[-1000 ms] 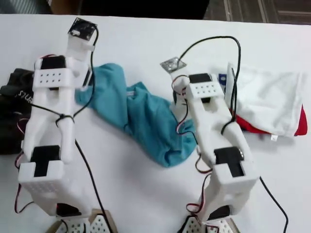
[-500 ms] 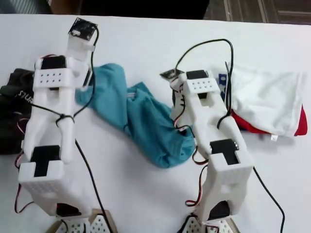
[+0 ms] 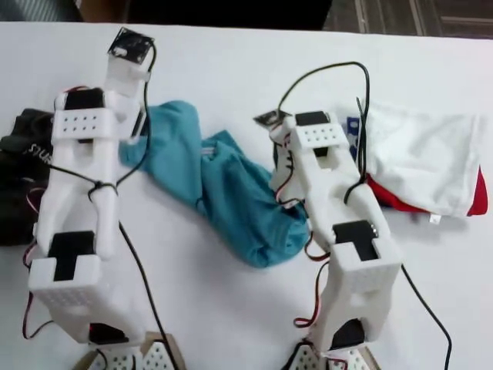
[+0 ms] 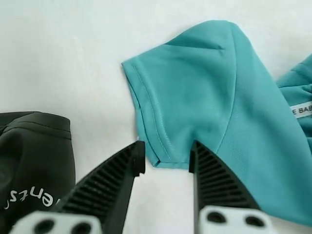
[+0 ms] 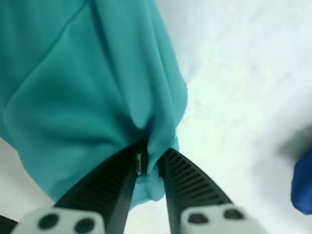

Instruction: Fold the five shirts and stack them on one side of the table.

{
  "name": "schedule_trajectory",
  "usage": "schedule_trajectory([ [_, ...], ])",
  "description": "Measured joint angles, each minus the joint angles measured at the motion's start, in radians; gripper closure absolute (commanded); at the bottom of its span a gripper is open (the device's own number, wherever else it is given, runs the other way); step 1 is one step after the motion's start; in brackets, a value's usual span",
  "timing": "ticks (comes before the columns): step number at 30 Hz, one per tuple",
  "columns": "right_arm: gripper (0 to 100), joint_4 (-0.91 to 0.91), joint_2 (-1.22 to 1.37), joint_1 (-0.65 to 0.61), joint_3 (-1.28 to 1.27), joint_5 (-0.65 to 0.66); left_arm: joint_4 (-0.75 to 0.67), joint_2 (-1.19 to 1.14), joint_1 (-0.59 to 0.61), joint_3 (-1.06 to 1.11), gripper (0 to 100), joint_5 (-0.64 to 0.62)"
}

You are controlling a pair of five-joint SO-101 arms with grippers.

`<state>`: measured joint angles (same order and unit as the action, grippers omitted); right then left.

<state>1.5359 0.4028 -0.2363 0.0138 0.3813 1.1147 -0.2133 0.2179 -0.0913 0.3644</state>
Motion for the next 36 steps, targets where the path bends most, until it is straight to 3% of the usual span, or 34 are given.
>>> schedule_trajectory([
  [7, 97.8, 0.043, -0.025, 0.002, 0.127, 0.006, 0.000, 0.000, 0.000, 0.000, 83, 0.000],
  [14, 97.8, 0.127, -0.133, -0.002, 0.496, 0.112, 0.000, 0.000, 0.002, 0.066, 83, 0.000],
  [20, 97.8, 0.063, -0.135, -0.002, 0.724, 0.120, 0.072, 0.000, -0.048, 0.071, 83, -0.002],
  [27, 97.8, 0.020, -0.048, 0.018, 0.773, 0.120, 0.218, 0.006, -0.143, -0.005, 83, -0.002],
  [36, 95.7, 0.127, 0.115, -0.055, 0.773, 0.120, 0.207, 0.006, -0.069, -0.009, 83, -0.002],
])
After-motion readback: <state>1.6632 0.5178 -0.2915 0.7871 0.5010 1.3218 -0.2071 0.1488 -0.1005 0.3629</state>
